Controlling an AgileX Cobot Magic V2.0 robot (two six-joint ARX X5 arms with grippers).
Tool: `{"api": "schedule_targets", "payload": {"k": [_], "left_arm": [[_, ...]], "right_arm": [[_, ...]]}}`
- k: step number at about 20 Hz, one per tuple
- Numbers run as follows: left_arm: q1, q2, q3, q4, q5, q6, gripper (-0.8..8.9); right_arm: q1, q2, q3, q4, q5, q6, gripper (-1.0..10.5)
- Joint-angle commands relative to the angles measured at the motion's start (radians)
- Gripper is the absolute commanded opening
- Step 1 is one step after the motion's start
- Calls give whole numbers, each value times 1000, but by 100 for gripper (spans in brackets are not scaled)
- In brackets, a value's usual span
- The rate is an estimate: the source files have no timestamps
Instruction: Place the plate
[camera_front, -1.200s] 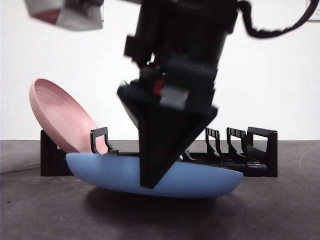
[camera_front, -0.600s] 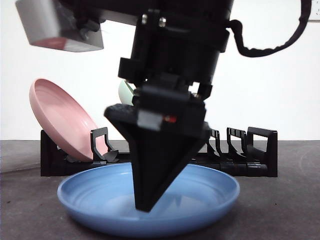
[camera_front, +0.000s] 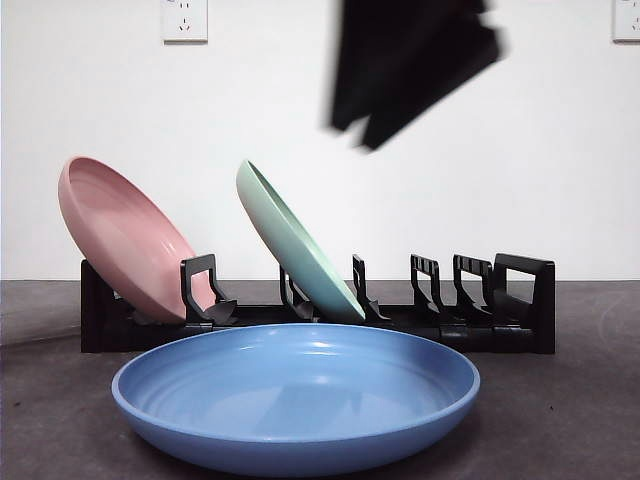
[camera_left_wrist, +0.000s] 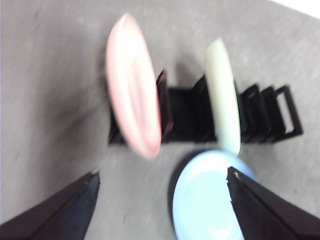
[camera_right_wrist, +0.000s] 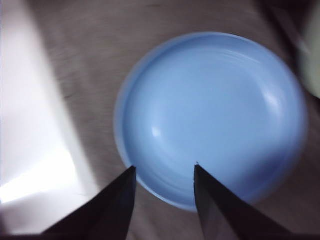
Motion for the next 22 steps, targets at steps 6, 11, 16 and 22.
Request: {"api": "schedule_targets", "payload": {"k": [6,11,16,22], "left_arm": [[-123,320,146,158,-107,-22,410],[-176,565,316,66,-327,-10,409],[-183,680,365,47,-451,8,380],[-183,698,365,35,-465,12,166]], "right_arm": [[-249,-163,18,-130,58,70,185],[-336,-249,18,-154,57,87,185],[-361,-304,18,-159,61,87,185],[-362,-320,18,-177,103,87,184]]}}
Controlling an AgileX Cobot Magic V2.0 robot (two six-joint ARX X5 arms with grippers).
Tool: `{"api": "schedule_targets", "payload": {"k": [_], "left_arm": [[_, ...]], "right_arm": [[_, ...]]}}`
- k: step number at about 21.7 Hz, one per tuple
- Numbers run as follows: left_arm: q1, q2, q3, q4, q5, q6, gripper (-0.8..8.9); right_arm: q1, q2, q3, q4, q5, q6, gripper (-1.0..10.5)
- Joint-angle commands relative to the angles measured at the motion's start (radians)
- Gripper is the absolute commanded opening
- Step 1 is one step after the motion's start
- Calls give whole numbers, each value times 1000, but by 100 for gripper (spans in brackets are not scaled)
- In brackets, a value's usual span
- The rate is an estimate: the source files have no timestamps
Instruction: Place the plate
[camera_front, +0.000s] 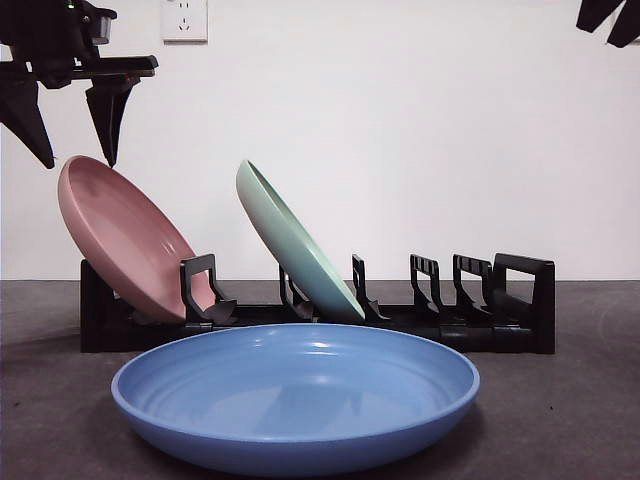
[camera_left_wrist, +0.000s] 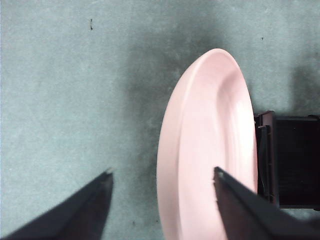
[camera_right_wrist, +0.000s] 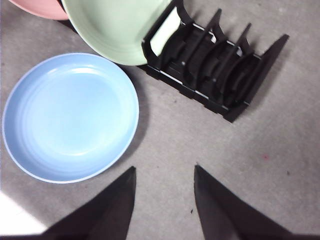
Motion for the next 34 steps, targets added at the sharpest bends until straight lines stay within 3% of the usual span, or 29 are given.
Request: {"api": "schedule_targets", "payload": {"k": [1,6,11,16,21,26,34], "left_arm": [[-4,21,25,-3,-5,8,104],[-4,22,25,-8,-5,11,7],[-4,21,55,-51,-5,11,6],[-4,20,252,-212,-81,61,6],[-4,6,442,-377,-81,87,6],[-4,-63,444,-414,42,90,6],[-16,-165,359,-403,159,108,6]], "right_arm": [[5,4,18,-3,2,11,184],[5,4,18,-15,1,12,184],[5,4,18,-16,1,11,184],[5,4,18,-18,1,10,184],[5,4,18,-19,1,10,184],[5,4,18,-19,1,10,184],[5,4,18,-18,1,10,184]]}}
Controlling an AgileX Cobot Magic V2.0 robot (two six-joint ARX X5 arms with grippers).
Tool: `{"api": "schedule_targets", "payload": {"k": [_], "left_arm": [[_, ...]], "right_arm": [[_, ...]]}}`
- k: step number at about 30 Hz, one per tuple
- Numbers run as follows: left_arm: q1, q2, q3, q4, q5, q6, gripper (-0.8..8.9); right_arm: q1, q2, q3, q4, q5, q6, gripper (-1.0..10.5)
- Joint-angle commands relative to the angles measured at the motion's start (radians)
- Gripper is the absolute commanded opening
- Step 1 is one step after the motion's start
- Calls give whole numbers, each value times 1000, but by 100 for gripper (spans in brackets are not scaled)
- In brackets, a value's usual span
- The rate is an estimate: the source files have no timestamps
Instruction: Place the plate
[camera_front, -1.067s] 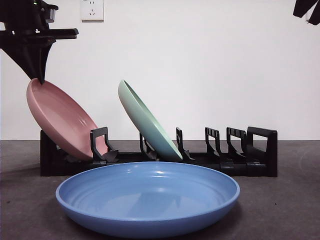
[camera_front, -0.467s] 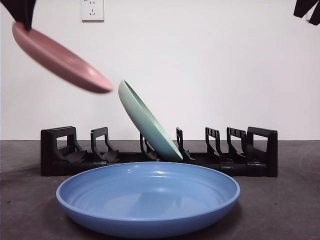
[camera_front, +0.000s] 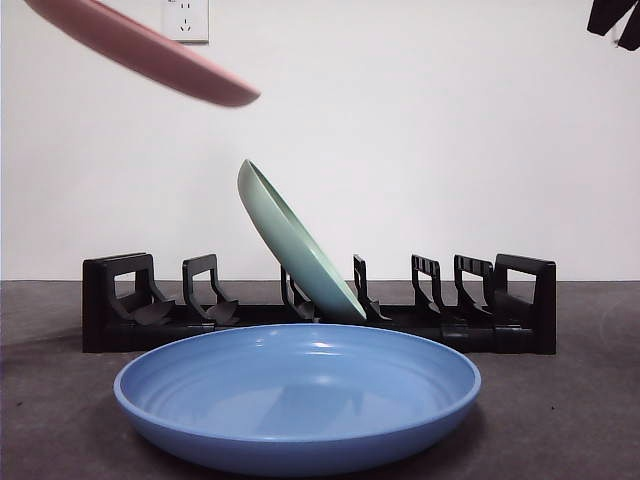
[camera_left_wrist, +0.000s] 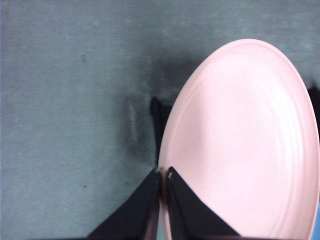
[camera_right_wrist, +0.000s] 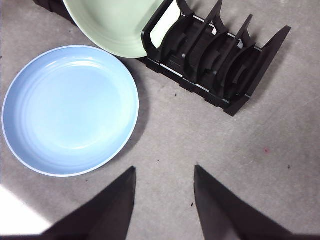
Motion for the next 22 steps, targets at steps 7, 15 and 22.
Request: {"api": "schedule_targets", "payload": {"k": [7,15,22], "left_arm": [[-37,-213,-352,116,33,-22,6],[-78,-453,-670,230,34,-151,6],[-100,-606,-905,307,36,-270,6]], "right_arm": [[6,4,18,3,1,10,184],[6,0,18,4,0,12,184],[6,-1,18,3,-2,31,184]]}}
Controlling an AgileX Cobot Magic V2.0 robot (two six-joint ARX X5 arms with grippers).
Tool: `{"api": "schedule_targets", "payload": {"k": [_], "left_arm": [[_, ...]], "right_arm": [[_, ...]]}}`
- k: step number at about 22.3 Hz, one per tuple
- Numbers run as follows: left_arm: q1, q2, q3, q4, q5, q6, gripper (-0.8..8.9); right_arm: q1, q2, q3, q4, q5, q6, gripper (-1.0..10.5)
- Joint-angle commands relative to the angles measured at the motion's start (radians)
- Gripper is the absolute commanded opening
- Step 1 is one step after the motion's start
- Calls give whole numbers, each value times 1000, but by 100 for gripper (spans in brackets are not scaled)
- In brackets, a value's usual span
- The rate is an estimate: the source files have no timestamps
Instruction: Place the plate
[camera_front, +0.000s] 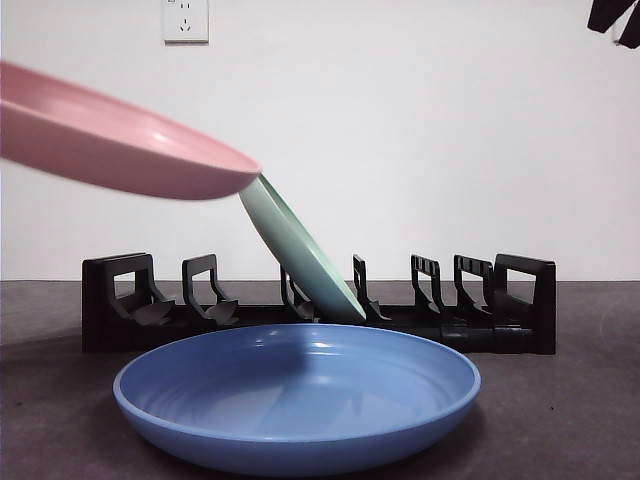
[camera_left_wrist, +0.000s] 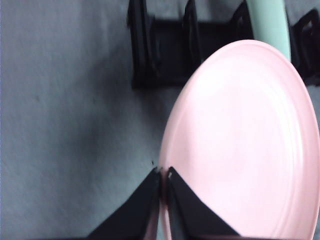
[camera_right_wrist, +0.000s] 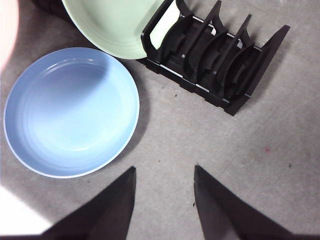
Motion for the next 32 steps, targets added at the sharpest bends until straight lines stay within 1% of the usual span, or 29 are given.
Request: {"api": "schedule_targets", "payload": {"k": [1,6,9,13,15,20,24,30,32], "left_arm": [[-2,-18,-69,44,16,-79,6],[-2,-25,-222,177,137,-155,6],[-13,-9,-291,267,163,-200,6],[-42,40,-329,339,163,-230,6],[-61,80,-330,373,163,-233,6],[-142,238,-330,526,156,-264,6],[-205,319,-330,611,130,-302,6],[-266,389,-330,623,63,-307,6],[-270,402,-330,627,60,-307,8]], "right_arm": [[6,4,18,3,-2,15,184],[6,3,18,-5,-3,15,184],[6,3,18,-9,-3,15,184],[6,-2,18,-8,-3,15,184],[6,-3,18,-5,-3,15,184],[6,-3,18,-5,-3,15,184],[6,-3,18,-5,-2,22,184],[6,-3,18,-5,-2,25,184],[6,-3,18,-5,-2,35,184]]}}
